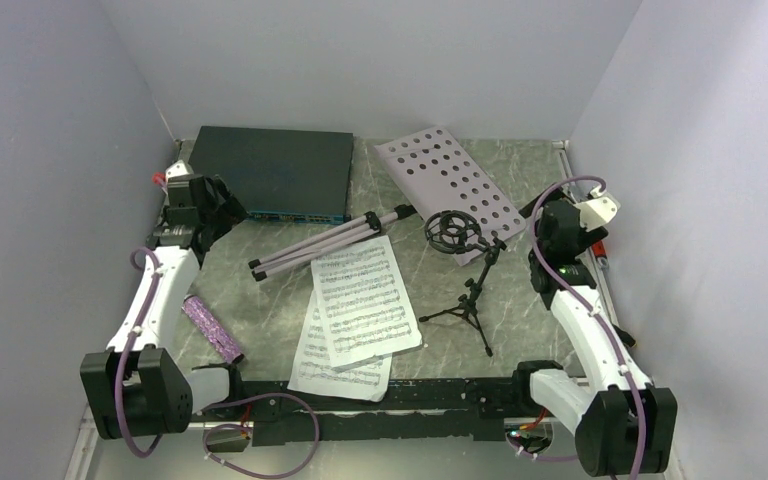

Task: Set up the instrument practice props

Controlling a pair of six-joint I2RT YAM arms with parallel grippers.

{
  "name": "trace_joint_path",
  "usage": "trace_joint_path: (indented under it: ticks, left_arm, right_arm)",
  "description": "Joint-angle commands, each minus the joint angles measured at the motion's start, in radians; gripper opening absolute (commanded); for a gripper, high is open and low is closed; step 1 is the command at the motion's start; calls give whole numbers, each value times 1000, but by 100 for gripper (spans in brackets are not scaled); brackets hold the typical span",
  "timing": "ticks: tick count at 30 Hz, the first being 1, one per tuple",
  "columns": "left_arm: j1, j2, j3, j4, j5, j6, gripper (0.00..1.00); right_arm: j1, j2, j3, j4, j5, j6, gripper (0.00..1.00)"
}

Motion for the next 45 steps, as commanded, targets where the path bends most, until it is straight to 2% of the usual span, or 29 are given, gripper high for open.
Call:
trace_joint_path:
  ticks: [1,6,9,15,21,26,30,34,38,45]
  left_arm:
    - [1,27,18,38,135,42,94]
    - [-15,82,21,67,251,56,94]
    - [-47,129,45,59,292,93,94]
    - [-159,216,118,11,291,171,94]
    - [-311,301,196,-28,239,260,92]
    - [-467,390,288,-74,137,341,92]
    - [-542,459,346,-114,102,385,92]
    - [-588,519,382,-134,82,404,89]
    - [-606,555,392,-141,63,390,86]
    - [-619,548,351,-103,70,374,84]
  right_arm:
    - [-18,-29,60,-49,-116,13,100]
    - [-80,28,119,-133,-335,36,100]
    - [-118,64,92,-115,-499,35,100]
    - [-210,91,-7,-37,-785,98,100]
    - [-279,123,-109,44,-975,157,100]
    - [-313,114,-183,82,-1060,191,100]
    - [-329,127,-217,97,-1109,207,100]
    - [-340,135,-255,129,-1124,228,98]
    - [-351,177,-284,202,-1160,272,92]
    - [-353,305,-314,355,-1207,357,83]
